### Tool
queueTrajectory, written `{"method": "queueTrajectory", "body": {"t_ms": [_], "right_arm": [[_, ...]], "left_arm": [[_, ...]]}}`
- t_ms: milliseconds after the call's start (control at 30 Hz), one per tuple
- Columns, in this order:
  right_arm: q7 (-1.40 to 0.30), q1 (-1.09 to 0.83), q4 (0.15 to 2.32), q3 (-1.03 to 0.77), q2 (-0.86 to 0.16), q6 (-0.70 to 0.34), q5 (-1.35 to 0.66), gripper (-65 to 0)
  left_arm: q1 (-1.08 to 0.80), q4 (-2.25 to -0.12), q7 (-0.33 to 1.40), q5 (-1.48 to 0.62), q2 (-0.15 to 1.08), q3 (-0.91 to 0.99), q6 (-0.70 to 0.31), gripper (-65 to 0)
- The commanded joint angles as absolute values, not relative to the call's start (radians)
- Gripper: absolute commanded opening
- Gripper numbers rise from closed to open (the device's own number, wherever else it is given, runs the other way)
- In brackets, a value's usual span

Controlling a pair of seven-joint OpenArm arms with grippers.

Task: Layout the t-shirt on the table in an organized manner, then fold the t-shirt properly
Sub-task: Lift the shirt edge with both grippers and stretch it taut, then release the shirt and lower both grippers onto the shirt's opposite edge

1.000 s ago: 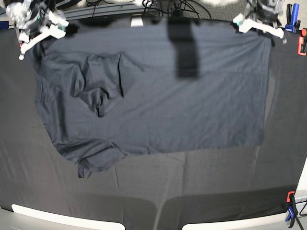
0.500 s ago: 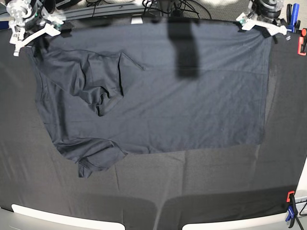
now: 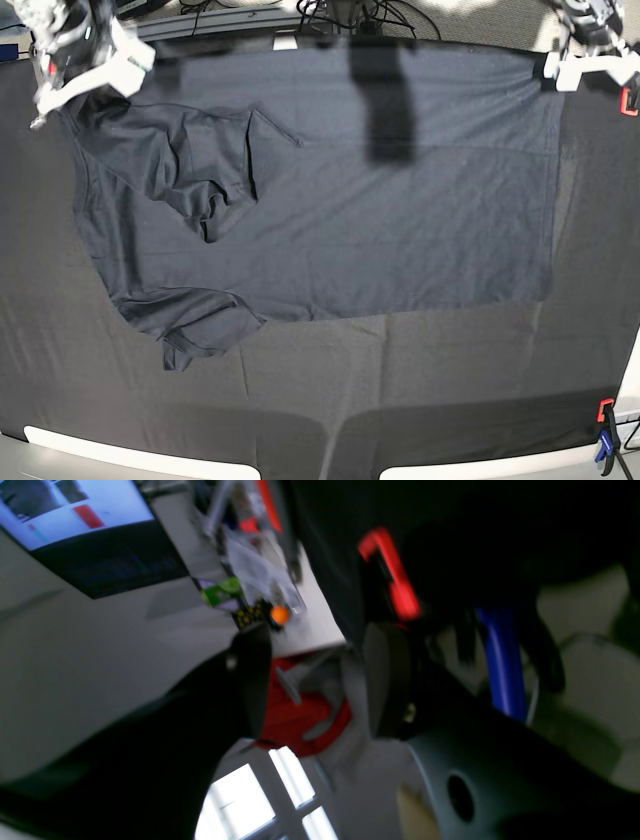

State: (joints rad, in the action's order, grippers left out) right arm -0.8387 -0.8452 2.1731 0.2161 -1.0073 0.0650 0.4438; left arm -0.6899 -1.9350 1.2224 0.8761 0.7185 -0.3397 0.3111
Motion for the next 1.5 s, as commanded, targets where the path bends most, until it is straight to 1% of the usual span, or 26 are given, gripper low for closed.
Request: {"method": "queueTrajectory", "body": {"t_ms": [0,100,167,300,400,500,567,633,800,967,1100,1200,1267,1467], "right_arm": [[-0.836,-0.813,2.188,0.208,-0.996,0.107,0.459,-36.8],[-0.837,-0.704,2.188,0.208,-0.907,0.162,0.448,-36.8],[-0.837,-0.628,2.186,0.208,-0.846,0.170,0.433,-36.8],[-0.834,-0.492,2.164,0.208,-0.732,0.170,0.430,-36.8],[-0.831,-0.404,2.123,0.200,-0.642,0.169,0.381,-36.8],[-0.826,-0.338,2.065,0.179,-0.558,0.167,0.351,-36.8],[-0.826,-0.308,2.033,0.160,-0.503,0.164,0.350,-36.8],[-0.827,-0.294,2.022,0.138,-0.456,0.163,0.330,-36.8],[-0.805,-0.294,2.022,0.089,-0.382,0.153,0.276,-36.8],[-0.806,-0.294,2.022,0.082,-0.360,0.151,0.276,-36.8],[-0.810,-0.294,2.022,0.082,-0.357,0.146,0.276,-36.8],[-0.812,-0.294,2.022,0.082,-0.357,0.146,0.276,-36.8],[-0.818,-0.294,2.022,0.082,-0.357,0.146,0.276,-36.8],[-0.834,-0.297,2.022,0.083,-0.357,0.146,0.276,-36.8]], "left_arm": [[-0.665,-1.958,1.205,0.910,0.732,-0.335,0.342,-36.8],[-0.561,-1.978,1.122,0.876,0.732,-0.335,0.325,-36.8],[-0.457,-2.001,1.104,0.787,0.732,-0.335,0.287,-36.8],[-0.204,-2.009,1.047,0.488,0.732,-0.334,0.245,-36.8],[-0.031,-2.006,0.934,0.231,0.731,-0.334,0.195,-36.8],[0.113,-1.959,0.847,0.056,0.720,-0.334,0.136,-36.8],[0.200,-1.861,0.823,-0.013,0.707,-0.334,0.117,-36.8],[0.289,-1.711,0.797,-0.091,0.689,-0.334,0.085,-36.8],[0.538,-1.217,0.743,-0.368,0.642,-0.334,-0.065,-36.8],[0.756,-0.728,0.637,-0.587,0.598,-0.334,-0.287,-36.9],[0.836,-0.428,0.550,-0.666,0.574,-0.334,-0.493,-36.9],[0.836,-0.313,0.493,-0.703,0.569,-0.334,-0.559,-36.9],[0.825,-0.279,0.497,-0.719,0.564,-0.334,-0.594,-36.9],[0.777,-0.276,0.530,-0.788,0.547,-0.334,-0.596,-36.9]]}}
